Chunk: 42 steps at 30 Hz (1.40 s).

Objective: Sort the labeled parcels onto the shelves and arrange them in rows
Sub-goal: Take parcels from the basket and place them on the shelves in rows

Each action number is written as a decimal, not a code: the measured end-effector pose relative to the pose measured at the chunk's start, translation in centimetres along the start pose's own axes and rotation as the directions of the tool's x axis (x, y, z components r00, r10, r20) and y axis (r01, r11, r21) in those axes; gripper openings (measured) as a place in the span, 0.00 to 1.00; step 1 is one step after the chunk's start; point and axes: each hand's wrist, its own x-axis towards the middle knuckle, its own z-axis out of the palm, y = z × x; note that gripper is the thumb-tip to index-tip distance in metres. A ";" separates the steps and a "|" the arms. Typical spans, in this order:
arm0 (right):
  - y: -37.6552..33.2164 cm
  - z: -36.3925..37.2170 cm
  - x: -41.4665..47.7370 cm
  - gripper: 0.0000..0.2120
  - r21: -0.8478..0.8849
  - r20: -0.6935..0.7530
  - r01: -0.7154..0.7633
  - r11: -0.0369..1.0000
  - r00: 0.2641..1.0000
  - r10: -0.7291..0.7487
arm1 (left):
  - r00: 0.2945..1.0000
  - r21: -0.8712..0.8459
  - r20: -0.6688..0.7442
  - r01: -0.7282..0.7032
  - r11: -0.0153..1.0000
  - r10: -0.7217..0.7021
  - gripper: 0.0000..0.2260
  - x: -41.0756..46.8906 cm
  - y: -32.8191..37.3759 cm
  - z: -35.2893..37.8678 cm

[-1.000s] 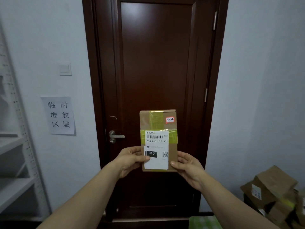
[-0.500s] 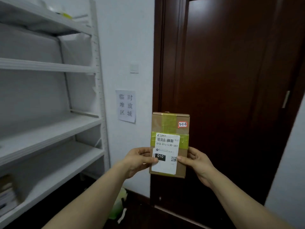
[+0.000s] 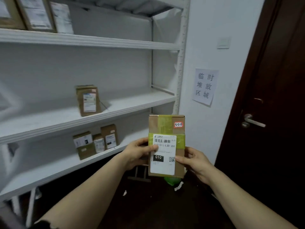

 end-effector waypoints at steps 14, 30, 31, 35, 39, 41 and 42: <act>-3.3 27.9 8.7 0.17 -0.038 0.303 0.070 0.997 0.951 -0.055 | 0.966 0.068 -0.253 -0.038 0.997 0.054 0.15 -6.3 4.5 -26.8; -6.8 48.7 16.2 0.18 -0.015 0.500 0.066 0.998 0.864 -0.050 | 0.819 0.068 -0.545 -0.166 0.984 0.176 0.09 -9.7 9.5 -44.1; -6.9 49.1 16.8 0.18 -0.020 0.512 0.078 0.997 0.857 -0.057 | 0.812 0.071 -0.554 -0.175 0.982 0.184 0.09 -9.4 9.6 -44.4; -7.7 50.1 19.3 0.17 -0.044 0.544 0.119 0.992 0.835 -0.076 | 0.780 0.079 -0.594 -0.186 0.979 0.196 0.10 -7.8 10.2 -45.2; -9.2 50.4 22.3 0.19 -0.047 0.582 0.130 0.990 0.809 -0.079 | 0.756 0.084 -0.624 -0.185 0.979 0.196 0.10 -5.7 12.0 -45.2; -10.3 50.3 23.8 0.18 -0.033 0.599 0.140 0.990 0.795 -0.093 | 0.750 0.093 -0.630 -0.185 0.978 0.201 0.10 -4.4 13.1 -45.3; -10.8 50.2 24.5 0.17 -0.024 0.611 0.144 0.989 0.785 -0.099 | 0.746 0.097 -0.634 -0.184 0.978 0.203 0.09 -3.8 13.5 -45.4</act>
